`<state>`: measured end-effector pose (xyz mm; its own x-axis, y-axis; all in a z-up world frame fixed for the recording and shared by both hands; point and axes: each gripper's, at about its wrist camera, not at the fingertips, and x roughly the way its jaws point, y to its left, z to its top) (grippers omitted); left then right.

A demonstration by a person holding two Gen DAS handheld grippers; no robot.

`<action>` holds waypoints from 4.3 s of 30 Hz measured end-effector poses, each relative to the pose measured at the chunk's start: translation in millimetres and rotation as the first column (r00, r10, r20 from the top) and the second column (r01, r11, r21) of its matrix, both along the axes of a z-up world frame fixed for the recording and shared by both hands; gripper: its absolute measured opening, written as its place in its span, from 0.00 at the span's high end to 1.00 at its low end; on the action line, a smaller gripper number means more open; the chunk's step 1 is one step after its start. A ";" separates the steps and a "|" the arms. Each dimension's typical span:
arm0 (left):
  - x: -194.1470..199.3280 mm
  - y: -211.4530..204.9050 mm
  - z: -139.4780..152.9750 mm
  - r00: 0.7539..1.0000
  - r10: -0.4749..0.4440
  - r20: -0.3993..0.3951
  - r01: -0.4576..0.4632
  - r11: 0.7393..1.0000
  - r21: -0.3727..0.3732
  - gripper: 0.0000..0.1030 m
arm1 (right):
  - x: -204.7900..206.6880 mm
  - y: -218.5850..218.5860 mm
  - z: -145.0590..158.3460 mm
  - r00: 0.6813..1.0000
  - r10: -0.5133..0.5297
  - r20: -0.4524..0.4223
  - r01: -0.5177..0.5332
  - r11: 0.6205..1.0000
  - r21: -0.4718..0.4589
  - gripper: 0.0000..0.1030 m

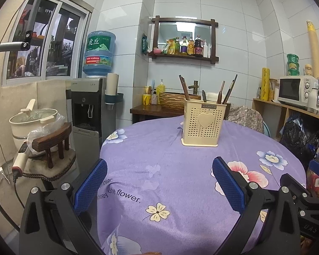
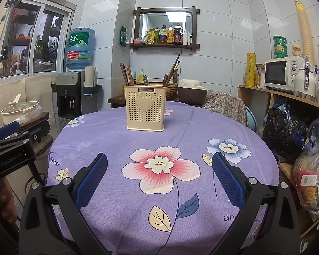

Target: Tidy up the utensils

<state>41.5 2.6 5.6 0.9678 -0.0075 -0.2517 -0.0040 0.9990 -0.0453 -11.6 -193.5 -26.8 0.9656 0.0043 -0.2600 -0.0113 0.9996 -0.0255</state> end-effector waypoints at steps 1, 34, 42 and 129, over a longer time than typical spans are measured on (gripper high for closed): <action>-0.2 -0.3 -0.1 1.000 0.002 0.000 -0.002 1.000 0.001 0.05 | -0.2 0.3 -0.1 1.000 0.000 0.000 0.000 1.000 0.000 0.06; 0.6 -0.4 -0.5 1.000 0.003 -0.005 -0.003 1.000 0.004 0.05 | -0.7 0.2 0.1 1.000 -0.001 -0.001 0.001 1.000 0.001 0.06; -0.5 0.9 -1.9 1.000 -0.004 0.003 0.004 1.000 0.000 0.05 | -0.6 -0.3 -0.7 1.000 -0.002 0.000 0.002 1.000 0.002 0.06; 1.9 2.8 -5.1 1.000 0.008 -0.026 -0.008 1.000 0.004 0.05 | 2.6 0.8 -4.0 1.000 0.002 -0.016 -0.002 1.000 0.014 0.06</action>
<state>43.4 5.4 0.5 0.9609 0.0009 -0.2768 -0.0129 0.9991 -0.0416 -9.0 -192.7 -30.9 0.9613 0.0098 -0.2755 -0.0134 0.9998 -0.0112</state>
